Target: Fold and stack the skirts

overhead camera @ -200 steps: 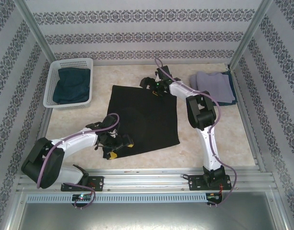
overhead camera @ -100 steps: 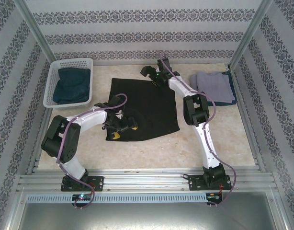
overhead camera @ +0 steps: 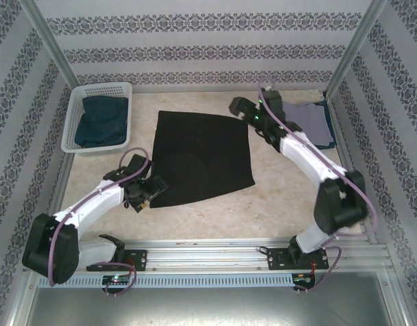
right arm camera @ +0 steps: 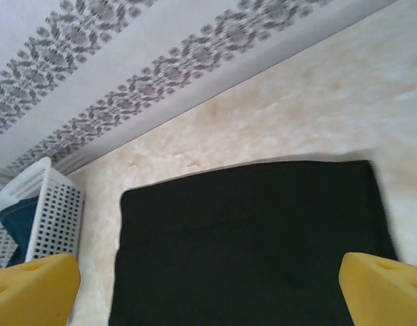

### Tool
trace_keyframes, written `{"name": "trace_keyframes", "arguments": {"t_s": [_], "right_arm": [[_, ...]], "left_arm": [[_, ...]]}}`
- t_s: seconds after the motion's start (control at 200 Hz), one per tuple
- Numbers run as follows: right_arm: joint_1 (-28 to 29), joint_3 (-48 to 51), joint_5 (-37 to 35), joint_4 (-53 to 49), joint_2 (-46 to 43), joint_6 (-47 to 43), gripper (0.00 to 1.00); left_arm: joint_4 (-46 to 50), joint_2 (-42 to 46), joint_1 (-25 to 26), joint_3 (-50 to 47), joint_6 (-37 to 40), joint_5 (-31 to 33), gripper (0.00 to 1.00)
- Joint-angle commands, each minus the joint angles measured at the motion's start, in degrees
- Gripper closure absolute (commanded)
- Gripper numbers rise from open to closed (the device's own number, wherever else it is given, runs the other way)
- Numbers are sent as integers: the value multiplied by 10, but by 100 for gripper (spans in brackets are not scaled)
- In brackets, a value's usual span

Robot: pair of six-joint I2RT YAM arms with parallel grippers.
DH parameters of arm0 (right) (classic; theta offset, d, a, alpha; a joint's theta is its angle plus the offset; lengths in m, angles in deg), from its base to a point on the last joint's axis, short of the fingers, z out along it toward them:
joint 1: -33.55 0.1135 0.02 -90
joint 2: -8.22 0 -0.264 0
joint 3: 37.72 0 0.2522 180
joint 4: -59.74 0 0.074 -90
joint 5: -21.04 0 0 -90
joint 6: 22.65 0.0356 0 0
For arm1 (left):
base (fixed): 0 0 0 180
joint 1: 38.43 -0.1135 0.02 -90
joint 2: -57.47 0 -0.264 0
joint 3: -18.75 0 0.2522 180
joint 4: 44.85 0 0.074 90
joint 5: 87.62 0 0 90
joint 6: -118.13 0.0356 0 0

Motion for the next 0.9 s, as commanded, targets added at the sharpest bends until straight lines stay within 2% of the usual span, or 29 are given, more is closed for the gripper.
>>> {"name": "trace_keyframes", "arguments": {"t_s": [0.0, 0.035, 0.16, 0.245, 0.395, 0.57, 0.784, 0.899], "right_arm": [[-44, 99, -1, 24, -42, 3, 2], [-56, 119, 16, 22, -56, 4, 2], [-72, 167, 14, 20, -99, -10, 2], [-73, 187, -2, 26, -117, -15, 2], [-74, 192, -16, 32, -126, -17, 2], [-75, 192, 3, 38, -116, -14, 2], [-73, 214, 53, 34, -117, -6, 2], [-75, 244, 81, -26, -144, 1, 2]], "left_arm": [[2, 42, -8, -23, -74, 25, 31], [0, 46, -8, -29, -86, 18, 37], [-35, 41, -8, -65, -130, -12, 44], [-70, 37, -8, -85, -154, -21, 46], [-69, 29, -8, -80, -156, -18, 49], [-112, 7, -7, -92, -162, -26, 57], [-119, -5, -8, -74, -148, -11, 79], [-102, 14, -8, -70, -144, -6, 91]]}}
